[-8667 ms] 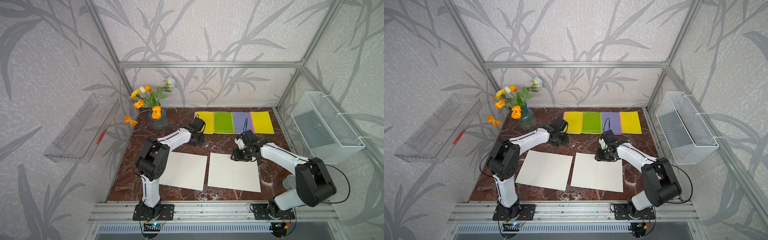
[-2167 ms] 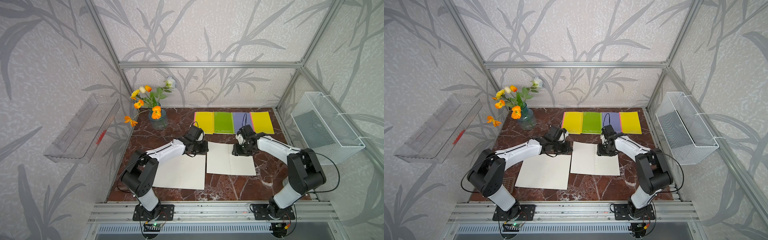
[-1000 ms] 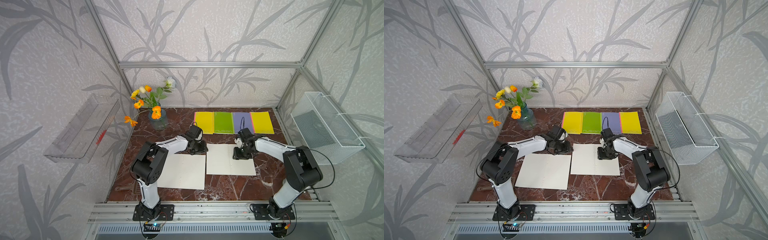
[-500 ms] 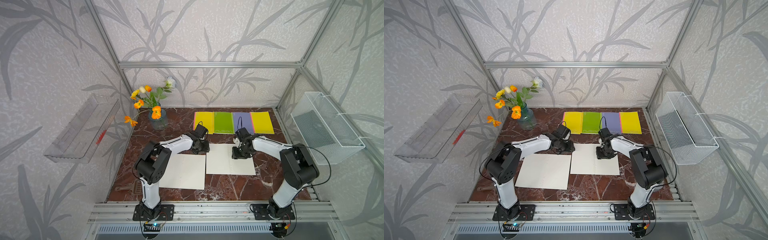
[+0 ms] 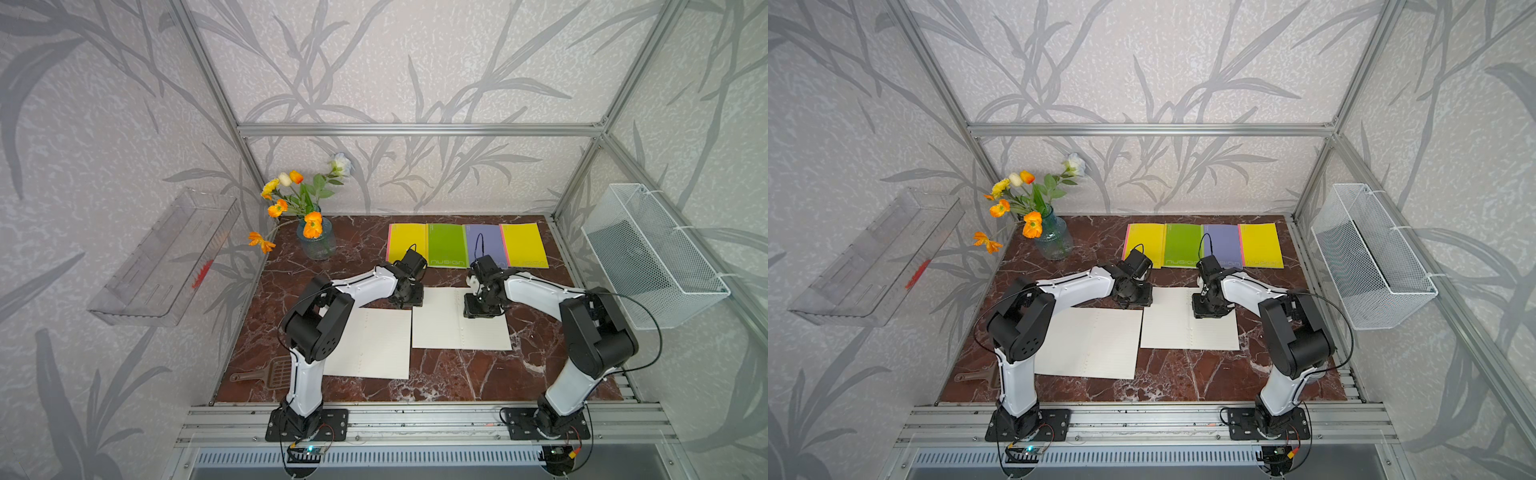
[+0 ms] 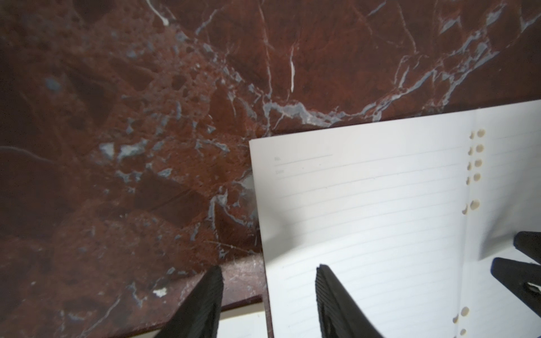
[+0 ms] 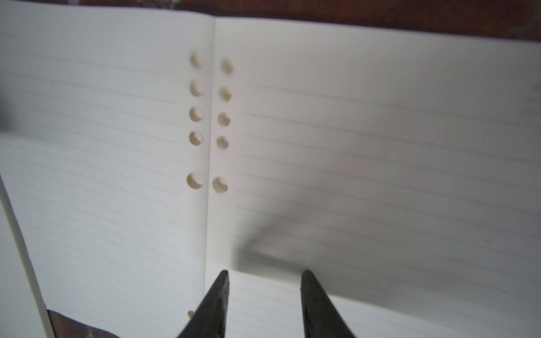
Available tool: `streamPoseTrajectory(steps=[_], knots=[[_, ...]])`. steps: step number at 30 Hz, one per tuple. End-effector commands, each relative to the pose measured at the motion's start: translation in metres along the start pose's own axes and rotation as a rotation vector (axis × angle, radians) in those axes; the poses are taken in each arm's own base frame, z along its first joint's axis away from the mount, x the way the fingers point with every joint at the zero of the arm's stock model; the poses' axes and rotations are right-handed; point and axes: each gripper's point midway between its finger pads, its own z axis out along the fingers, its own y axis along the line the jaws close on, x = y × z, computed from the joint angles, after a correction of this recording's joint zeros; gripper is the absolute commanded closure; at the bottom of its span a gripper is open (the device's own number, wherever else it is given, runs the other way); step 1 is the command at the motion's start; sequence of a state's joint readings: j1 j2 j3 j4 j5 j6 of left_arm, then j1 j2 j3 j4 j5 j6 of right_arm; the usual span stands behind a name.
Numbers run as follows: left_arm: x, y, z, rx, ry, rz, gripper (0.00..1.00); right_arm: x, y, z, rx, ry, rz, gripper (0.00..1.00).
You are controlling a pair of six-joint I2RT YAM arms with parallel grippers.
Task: Close the notebook
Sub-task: Close the notebook at the center of the board.
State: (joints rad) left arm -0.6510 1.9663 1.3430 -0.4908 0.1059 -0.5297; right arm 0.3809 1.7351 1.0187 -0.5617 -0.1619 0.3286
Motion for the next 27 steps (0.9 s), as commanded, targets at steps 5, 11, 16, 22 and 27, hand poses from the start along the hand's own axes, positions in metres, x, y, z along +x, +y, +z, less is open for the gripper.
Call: streamPoseTrajectory(steps=[5,11,16,22,27], knots=[[0.001,-0.006,0.006,-0.038,0.025,0.047,0.47,0.012,-0.009,0.013,0.042,0.051,0.01,0.59],[0.002,-0.009,0.01,-0.064,0.033,0.067,0.46,0.013,-0.01,0.014,0.042,0.05,0.01,0.59],[0.003,-0.011,0.012,-0.074,0.039,0.075,0.46,0.014,-0.01,0.015,0.04,0.053,0.012,0.59],[0.004,-0.016,0.017,-0.079,0.055,0.086,0.46,0.014,-0.01,0.016,0.038,0.051,0.012,0.59],[0.003,-0.02,0.02,-0.087,0.063,0.094,0.46,0.015,-0.01,0.016,0.035,0.052,0.013,0.59]])
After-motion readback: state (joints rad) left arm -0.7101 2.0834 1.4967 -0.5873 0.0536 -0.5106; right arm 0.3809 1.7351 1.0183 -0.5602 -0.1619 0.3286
